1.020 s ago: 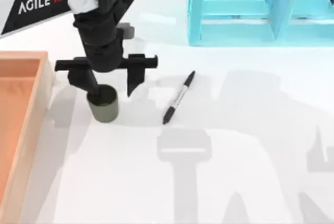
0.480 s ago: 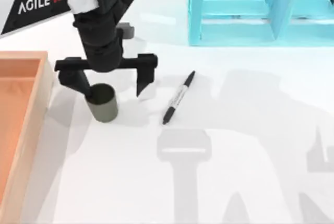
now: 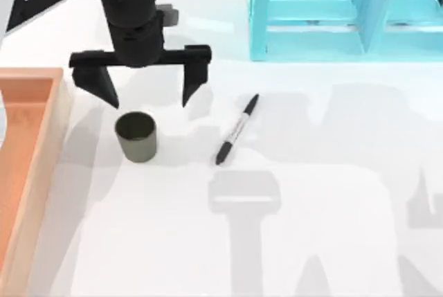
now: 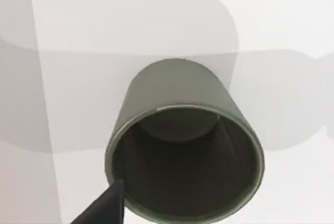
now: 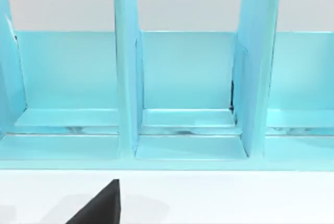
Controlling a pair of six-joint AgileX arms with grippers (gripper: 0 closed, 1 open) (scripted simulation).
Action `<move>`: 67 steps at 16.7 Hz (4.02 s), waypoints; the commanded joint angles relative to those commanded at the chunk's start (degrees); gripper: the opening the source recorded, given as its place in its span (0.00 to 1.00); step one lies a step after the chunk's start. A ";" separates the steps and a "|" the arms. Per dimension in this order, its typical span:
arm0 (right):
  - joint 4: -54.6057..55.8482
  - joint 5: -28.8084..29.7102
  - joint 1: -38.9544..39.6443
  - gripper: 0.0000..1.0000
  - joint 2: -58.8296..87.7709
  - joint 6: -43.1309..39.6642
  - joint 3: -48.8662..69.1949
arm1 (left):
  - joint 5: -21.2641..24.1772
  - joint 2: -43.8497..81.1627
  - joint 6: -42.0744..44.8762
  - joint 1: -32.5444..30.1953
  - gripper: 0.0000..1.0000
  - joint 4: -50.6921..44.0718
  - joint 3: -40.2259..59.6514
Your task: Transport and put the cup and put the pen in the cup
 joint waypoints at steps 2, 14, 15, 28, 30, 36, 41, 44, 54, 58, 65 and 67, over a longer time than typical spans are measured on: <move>0.00 0.00 0.00 1.00 0.00 0.00 0.00 | -0.03 1.07 -0.01 -0.11 1.00 -6.91 8.91; 0.00 0.00 0.00 1.00 0.00 0.00 0.00 | -0.02 2.78 0.30 -0.10 1.00 -26.29 31.29; 0.00 0.00 0.00 1.00 0.00 0.00 0.00 | -0.12 2.91 0.37 -0.27 1.00 -26.11 31.25; 0.00 0.00 0.00 1.00 0.00 0.00 0.00 | -14.66 16.35 8.42 -18.89 1.00 -3.97 23.29; 0.00 0.00 0.00 1.00 0.00 0.00 0.00 | -14.48 16.32 8.30 -18.69 1.00 -4.11 23.36; 0.00 0.00 0.00 1.00 0.00 0.00 0.00 | -14.57 17.86 9.73 -17.61 1.00 5.20 15.98; 0.00 0.00 0.00 1.00 0.00 0.00 0.00 | -14.50 19.93 11.06 -16.33 1.00 15.36 8.19; 0.00 0.00 0.00 1.00 0.00 0.00 0.00 | -14.50 20.03 11.11 -16.29 1.00 15.64 7.94; 0.00 0.00 0.00 1.00 0.00 0.00 0.00 | -14.50 20.03 11.11 -16.29 0.32 15.64 7.94; 0.00 0.00 0.00 1.00 0.00 0.00 0.00 | -14.50 20.03 11.11 -16.29 0.02 15.64 7.94; 0.00 0.00 0.00 1.00 0.00 0.00 0.00 | -14.50 20.03 11.11 -16.29 0.00 15.64 7.94; 0.00 0.00 0.00 1.00 0.00 0.00 0.00 | -10.64 16.17 9.36 -17.69 0.00 14.61 8.30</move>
